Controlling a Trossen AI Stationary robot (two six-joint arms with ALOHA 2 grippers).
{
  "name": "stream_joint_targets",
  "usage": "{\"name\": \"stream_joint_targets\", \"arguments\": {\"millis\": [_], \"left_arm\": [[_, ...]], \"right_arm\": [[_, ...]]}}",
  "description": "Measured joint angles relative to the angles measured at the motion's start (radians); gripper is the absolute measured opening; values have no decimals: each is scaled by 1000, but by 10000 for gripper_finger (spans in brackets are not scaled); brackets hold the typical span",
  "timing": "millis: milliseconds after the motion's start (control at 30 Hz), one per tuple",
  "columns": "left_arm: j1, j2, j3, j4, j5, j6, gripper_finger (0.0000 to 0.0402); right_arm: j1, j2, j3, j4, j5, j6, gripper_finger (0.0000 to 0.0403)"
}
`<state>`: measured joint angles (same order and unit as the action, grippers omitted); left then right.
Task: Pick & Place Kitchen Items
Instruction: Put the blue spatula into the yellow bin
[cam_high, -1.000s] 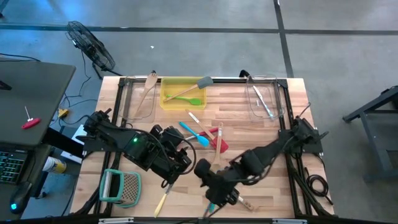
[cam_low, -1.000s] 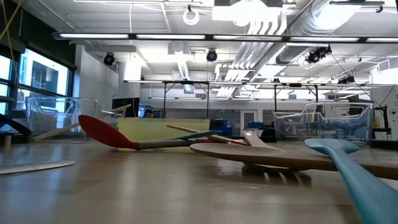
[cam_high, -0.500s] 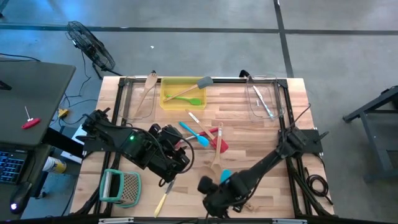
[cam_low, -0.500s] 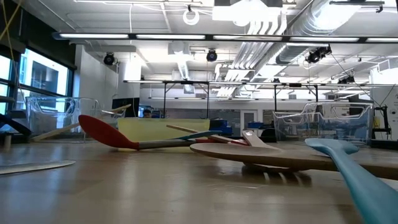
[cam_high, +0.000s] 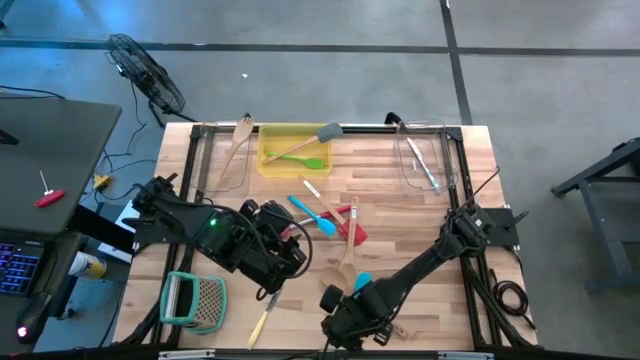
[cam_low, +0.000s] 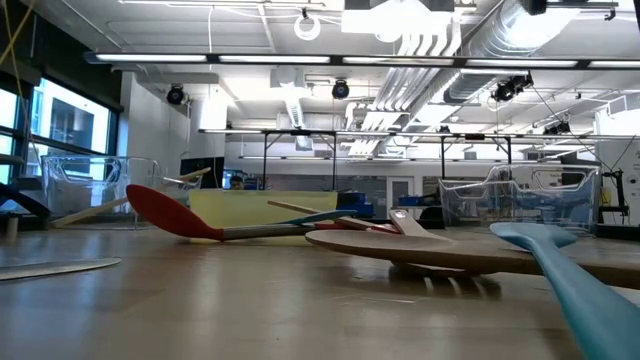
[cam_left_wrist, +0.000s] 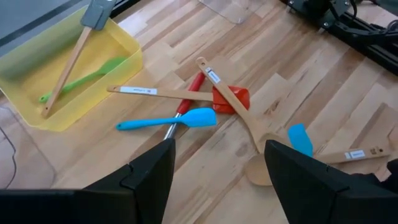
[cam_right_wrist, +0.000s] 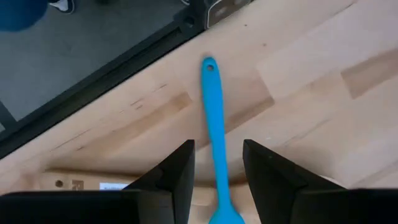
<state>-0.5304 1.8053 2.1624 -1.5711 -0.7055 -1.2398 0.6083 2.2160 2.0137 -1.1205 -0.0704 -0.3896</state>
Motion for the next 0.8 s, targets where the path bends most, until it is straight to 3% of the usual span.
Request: {"name": "stream_joint_targets", "arguments": {"millis": [800], "left_arm": [[0,0,0,0,-3,11,242]], "right_arm": [[-56,2,-217,175,-30,-4,128]]}}
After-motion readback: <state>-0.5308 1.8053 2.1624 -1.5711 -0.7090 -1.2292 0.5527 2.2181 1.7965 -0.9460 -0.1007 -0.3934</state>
